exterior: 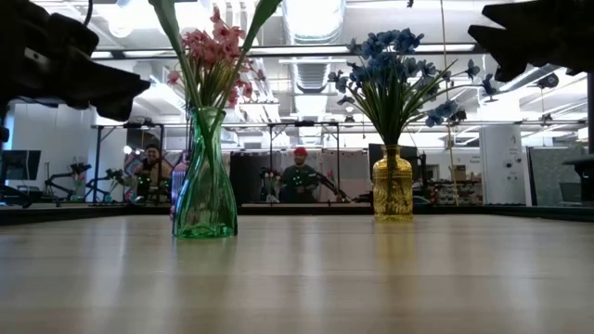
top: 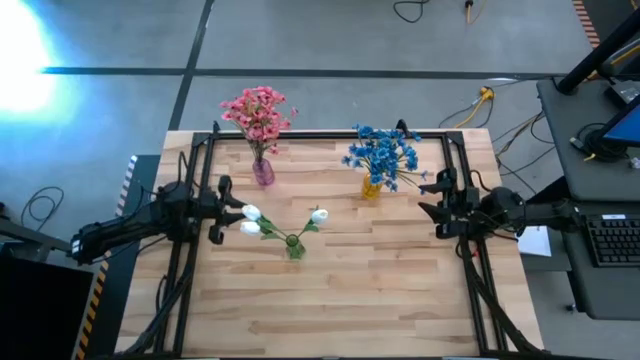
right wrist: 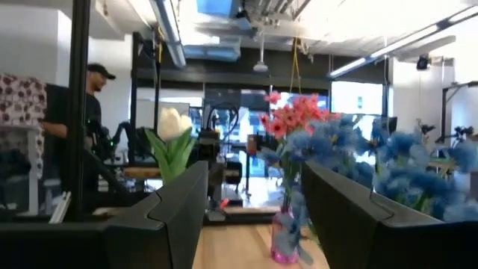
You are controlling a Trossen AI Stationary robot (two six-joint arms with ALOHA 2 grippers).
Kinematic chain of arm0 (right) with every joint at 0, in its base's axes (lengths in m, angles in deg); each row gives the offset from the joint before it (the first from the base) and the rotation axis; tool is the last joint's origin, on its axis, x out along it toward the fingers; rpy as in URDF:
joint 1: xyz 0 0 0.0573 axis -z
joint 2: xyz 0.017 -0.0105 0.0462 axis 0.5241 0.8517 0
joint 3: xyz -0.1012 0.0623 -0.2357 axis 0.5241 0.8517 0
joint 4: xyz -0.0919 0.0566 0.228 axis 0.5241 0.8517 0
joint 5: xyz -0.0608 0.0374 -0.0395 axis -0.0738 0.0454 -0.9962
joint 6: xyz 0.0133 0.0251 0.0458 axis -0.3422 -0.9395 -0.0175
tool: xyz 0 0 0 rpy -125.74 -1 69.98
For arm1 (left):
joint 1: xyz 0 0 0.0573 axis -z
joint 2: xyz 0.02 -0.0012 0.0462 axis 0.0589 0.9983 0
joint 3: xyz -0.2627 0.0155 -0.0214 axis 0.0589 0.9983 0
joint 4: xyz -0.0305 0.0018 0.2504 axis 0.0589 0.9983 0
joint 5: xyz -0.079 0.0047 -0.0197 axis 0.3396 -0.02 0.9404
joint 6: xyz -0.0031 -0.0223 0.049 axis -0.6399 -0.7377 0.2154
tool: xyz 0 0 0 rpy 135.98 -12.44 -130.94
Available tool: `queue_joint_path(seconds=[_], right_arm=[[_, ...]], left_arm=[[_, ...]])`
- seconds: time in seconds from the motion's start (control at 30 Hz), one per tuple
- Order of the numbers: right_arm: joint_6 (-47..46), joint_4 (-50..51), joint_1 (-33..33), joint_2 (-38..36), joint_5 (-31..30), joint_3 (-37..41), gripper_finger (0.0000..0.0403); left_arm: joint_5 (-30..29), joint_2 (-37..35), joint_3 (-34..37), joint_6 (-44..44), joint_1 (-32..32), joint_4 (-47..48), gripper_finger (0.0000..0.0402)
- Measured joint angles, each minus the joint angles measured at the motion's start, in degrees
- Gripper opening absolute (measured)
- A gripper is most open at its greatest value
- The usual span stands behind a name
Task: Sort flowers into vase by color
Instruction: Return to Home Position
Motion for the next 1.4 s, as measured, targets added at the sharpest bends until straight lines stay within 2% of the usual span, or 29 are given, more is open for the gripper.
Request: queue_joint_path(seconds=[0.23,0.37,0.47,0.53,0.7,0.8,1.4], right_arm=[[2.5,5.0,0.0,0.6,1.9,0.0,0.0210],[4.0,6.0,0.0,0.7,3.1,0.0,0.0210],[8.0,8.4,0.0,0.7,15.1,0.0,0.0210],[10.7,8.4,-0.1,0.9,17.5,0.0,0.0210],[18.3,10.3,0.1,1.0,9.7,0.0,0.0210],[19.2,11.8,0.1,1.0,7.6,0.0,0.0210],[18.6,14.4,0.1,1.0,7.5,0.1,0.0210]], left_arm=[[-4.9,1.4,0.1,-2.1,0.0,0.0,0.0077],[-7.1,2.9,0.1,-7.6,0.0,0.2,0.0077],[-7.1,3.8,0.0,-8.7,0.0,0.3,0.0077],[-7.1,4.4,-0.1,-8.8,0.0,0.4,0.0077],[-7.1,5.2,-0.2,-8.8,0.0,0.4,0.0077],[-7.1,5.6,-0.2,-8.8,0.0,0.4,0.0077],[-7.1,7.0,-0.2,-8.8,0.0,0.2,0.0077]])
